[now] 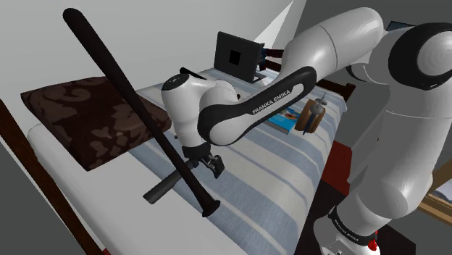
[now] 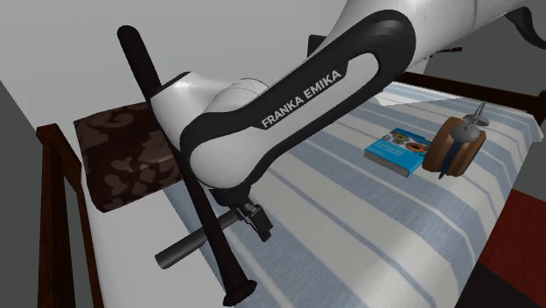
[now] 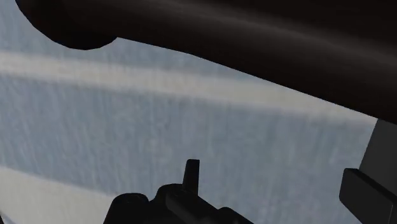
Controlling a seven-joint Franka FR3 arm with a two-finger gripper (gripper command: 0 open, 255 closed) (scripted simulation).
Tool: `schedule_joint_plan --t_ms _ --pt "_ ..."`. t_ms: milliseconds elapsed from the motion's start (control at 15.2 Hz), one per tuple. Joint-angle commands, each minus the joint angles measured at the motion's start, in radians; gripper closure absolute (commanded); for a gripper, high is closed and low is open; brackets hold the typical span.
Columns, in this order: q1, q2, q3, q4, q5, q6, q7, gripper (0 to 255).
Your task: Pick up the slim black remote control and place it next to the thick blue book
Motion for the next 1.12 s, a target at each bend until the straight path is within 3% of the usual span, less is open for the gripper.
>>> schedule_joint_plan --t_ms 0,528,594,660,726,792,924,990,1056 --pt "-0.019 0.046 0.008 -0.015 -0.036 0.363 0.009 0" --pt "-0.099 0.106 0.102 -0.010 -0.124 0.339 0.064 0" --pt "-0.074 0.147 0.076 0.042 -0.150 0.320 0.061 255" --pt "-0.050 0.190 0.045 0.059 -0.186 0.331 0.072 255" --pt "-0.101 0.133 0.075 0.015 -0.153 0.339 0.045 255" --pt "-0.040 0.177 0.059 0.088 -0.166 0.294 0.069 255" --pt "-0.083 0.158 0.059 0.120 -0.158 0.263 0.003 255" --pt "-0.088 0.164 0.052 0.091 -0.170 0.295 0.012 255" --pt "-0.059 0.193 0.039 0.108 -0.185 0.294 0.031 255"
